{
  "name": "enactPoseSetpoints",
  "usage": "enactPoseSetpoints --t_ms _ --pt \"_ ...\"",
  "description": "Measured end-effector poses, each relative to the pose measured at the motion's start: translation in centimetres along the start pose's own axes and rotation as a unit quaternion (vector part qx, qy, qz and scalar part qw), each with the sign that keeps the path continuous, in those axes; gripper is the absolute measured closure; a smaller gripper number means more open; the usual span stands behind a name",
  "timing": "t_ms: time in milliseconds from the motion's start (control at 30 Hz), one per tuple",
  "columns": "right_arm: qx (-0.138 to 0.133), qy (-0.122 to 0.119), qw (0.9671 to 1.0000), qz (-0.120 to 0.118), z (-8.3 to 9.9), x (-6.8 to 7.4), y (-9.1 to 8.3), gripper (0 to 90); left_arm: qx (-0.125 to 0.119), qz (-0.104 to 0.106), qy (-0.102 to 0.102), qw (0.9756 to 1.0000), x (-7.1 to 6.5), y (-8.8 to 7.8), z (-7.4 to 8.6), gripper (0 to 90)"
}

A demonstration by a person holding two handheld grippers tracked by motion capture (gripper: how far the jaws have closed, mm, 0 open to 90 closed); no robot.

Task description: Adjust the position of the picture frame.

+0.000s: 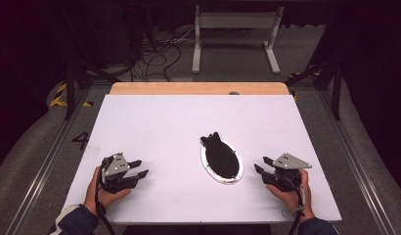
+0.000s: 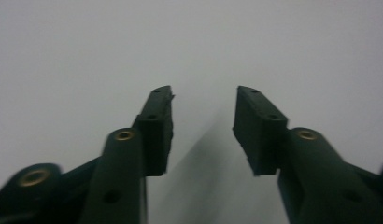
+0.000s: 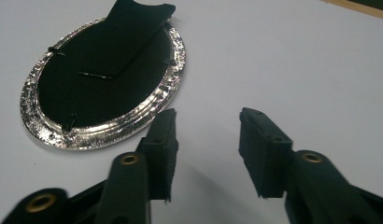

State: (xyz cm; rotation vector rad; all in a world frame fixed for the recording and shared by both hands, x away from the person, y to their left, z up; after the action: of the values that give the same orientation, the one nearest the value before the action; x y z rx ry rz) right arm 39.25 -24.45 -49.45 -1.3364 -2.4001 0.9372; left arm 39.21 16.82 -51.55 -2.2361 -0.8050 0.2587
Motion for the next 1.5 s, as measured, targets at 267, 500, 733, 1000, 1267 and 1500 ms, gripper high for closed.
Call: enactPoseSetpoints --t_ms 267,500,733,1000,1267,1500 --pt "0.023 -0.005 0.9996 -0.013 -0.7 0.3 1.7 87.1 0.004 0.016 0.002 0.9999 0.1 1.0 -1.2 89.9" --pt "0.034 0.003 0.9991 -0.023 -1.9 0.5 3.7 90.0 0.018 0.027 0.005 0.9995 -0.6 3.3 -2.8 89.8" --pt "0.050 -0.007 0.9986 -0.018 -2.4 0.8 5.3 90.0 0.018 0.047 0.015 0.9986 -1.6 5.3 -4.9 89.8" --pt "0.063 -0.003 0.9979 -0.019 -2.6 0.9 6.7 90.0 0.022 0.068 0.032 0.9969 -2.8 7.1 -6.5 89.4" --pt "0.061 0.002 0.9978 -0.027 -2.8 1.2 6.9 90.0 0.024 0.088 0.049 0.9947 -4.4 8.4 -7.9 89.0" --pt "0.062 -0.012 0.9972 -0.040 -2.7 1.9 6.7 90.0 0.017 0.092 0.034 0.9950 -4.0 9.4 -9.0 89.1"
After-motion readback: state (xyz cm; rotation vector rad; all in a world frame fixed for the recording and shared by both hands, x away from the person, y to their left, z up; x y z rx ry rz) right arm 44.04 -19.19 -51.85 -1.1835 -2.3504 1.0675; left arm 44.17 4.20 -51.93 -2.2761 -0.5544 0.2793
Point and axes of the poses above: each handheld gripper's, and its own axes: y roughly forward along the jaws, z roughly out of its underside, x roughly to its left, the point moved 9 cm from there along y, roughly forward along the jaws, and after that the axes turned 6 degrees about x, right-handed, at the moved point
